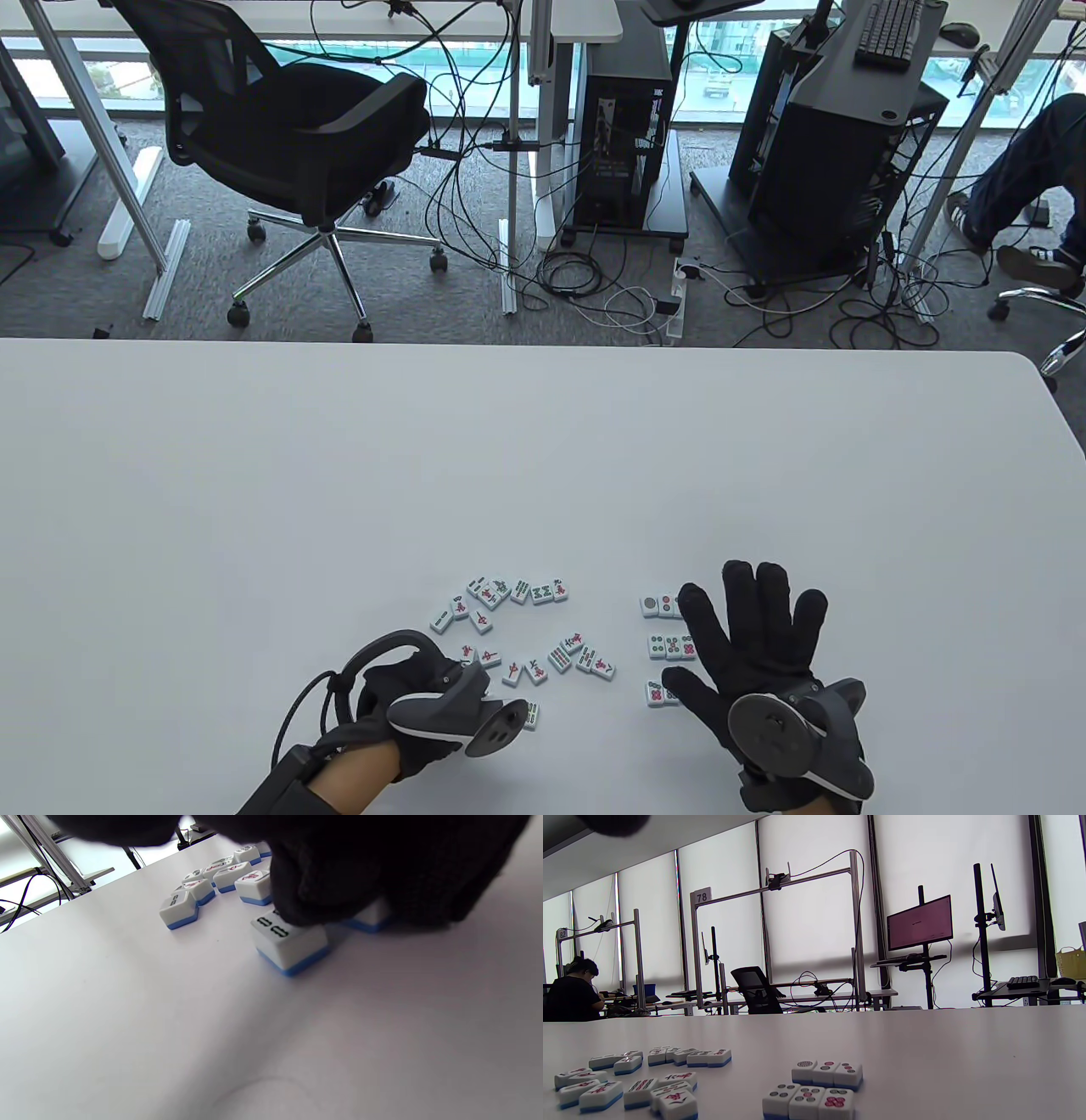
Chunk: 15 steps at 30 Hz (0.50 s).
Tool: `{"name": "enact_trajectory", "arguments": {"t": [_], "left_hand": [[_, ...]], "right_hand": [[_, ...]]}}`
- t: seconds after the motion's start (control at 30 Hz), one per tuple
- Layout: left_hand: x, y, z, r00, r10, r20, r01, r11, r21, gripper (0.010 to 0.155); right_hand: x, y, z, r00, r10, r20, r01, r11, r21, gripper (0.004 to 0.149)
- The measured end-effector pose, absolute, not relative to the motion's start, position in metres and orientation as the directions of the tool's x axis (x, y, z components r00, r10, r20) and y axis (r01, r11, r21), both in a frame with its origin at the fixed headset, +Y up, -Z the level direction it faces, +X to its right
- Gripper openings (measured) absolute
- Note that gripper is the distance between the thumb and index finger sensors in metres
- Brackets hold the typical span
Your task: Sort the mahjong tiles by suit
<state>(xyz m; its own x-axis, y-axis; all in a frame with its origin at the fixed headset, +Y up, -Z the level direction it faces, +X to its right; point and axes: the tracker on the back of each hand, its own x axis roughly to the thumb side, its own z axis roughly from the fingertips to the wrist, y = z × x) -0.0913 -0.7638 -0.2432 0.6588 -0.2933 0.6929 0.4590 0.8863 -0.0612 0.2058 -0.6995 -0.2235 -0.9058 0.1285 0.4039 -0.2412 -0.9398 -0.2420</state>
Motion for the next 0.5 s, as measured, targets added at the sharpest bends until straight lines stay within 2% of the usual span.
{"name": "enact_trajectory", "arguments": {"t": [0.13,0.23,0.3,0.5], "left_hand": [[-0.1,-0.743,-0.249,0.676,-0.277,0.682,0.392,0.92,-0.014,0.06],[-0.127,-0.722,-0.268,0.782,-0.24,0.575,0.299,0.954,-0.008,0.06],[-0.157,-0.714,-0.285,0.857,-0.22,0.466,0.274,0.96,-0.051,0.06],[-0.215,-0.729,-0.302,0.921,-0.282,0.27,0.337,0.923,-0.187,0.059]], "right_hand": [[0.206,-0.699,-0.224,-0.908,0.128,0.4,-0.239,-0.941,-0.24,0.078],[0.207,-0.699,-0.224,-0.909,0.132,0.396,-0.241,-0.94,-0.24,0.078],[0.207,-0.699,-0.224,-0.909,0.135,0.394,-0.242,-0.941,-0.236,0.078],[0.207,-0.7,-0.225,-0.912,0.143,0.384,-0.24,-0.945,-0.22,0.079]]}}
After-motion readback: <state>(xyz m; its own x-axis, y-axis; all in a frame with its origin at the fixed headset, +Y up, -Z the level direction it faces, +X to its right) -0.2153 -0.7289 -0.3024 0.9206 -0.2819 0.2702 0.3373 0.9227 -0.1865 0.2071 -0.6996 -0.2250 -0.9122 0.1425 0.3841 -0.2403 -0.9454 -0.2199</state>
